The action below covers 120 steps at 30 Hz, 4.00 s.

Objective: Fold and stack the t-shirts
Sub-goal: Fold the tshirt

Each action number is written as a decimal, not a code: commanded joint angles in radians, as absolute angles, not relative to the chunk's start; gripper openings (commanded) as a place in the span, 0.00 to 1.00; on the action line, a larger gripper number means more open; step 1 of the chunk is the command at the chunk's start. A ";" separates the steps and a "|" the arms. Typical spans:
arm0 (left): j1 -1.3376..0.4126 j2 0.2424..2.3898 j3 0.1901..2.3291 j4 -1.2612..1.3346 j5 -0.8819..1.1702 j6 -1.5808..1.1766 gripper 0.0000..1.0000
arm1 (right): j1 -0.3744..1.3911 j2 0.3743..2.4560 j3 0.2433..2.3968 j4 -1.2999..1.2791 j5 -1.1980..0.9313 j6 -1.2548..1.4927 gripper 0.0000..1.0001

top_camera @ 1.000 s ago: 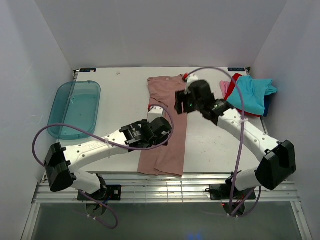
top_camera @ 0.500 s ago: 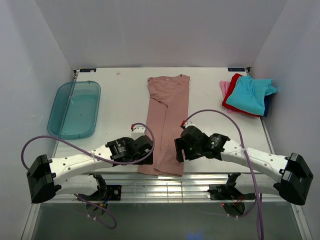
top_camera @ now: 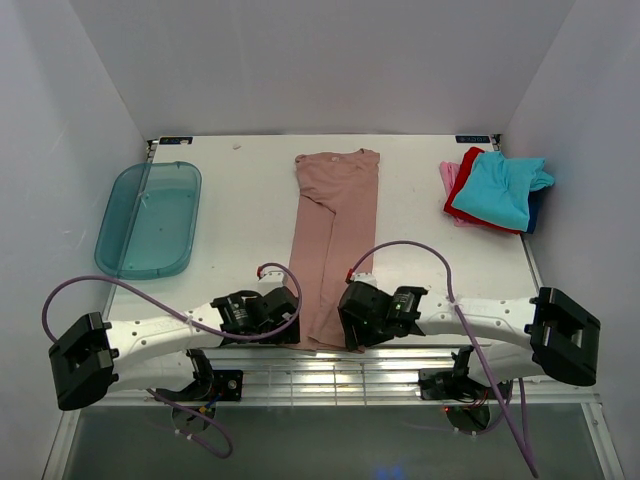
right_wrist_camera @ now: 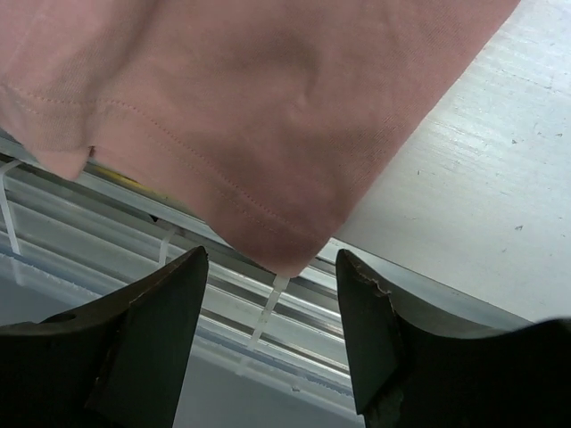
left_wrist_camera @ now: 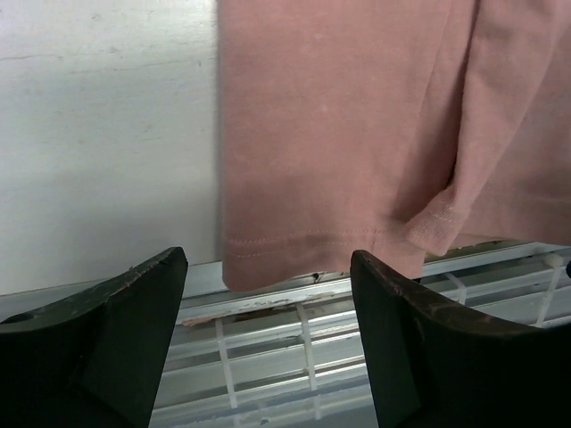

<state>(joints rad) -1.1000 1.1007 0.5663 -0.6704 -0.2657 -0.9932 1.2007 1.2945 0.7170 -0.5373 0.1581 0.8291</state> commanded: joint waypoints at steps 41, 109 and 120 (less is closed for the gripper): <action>-1.152 1.154 0.505 -0.640 -0.118 -1.037 0.00 | 1.338 1.256 0.620 -0.620 0.176 0.968 0.08; -0.627 1.842 1.233 -0.081 -0.331 -0.494 0.16 | 0.693 1.922 1.459 -0.428 0.647 0.155 0.27; -0.635 1.659 1.372 -0.230 -0.566 -0.529 0.70 | 0.681 1.692 1.511 -0.351 0.686 0.055 0.58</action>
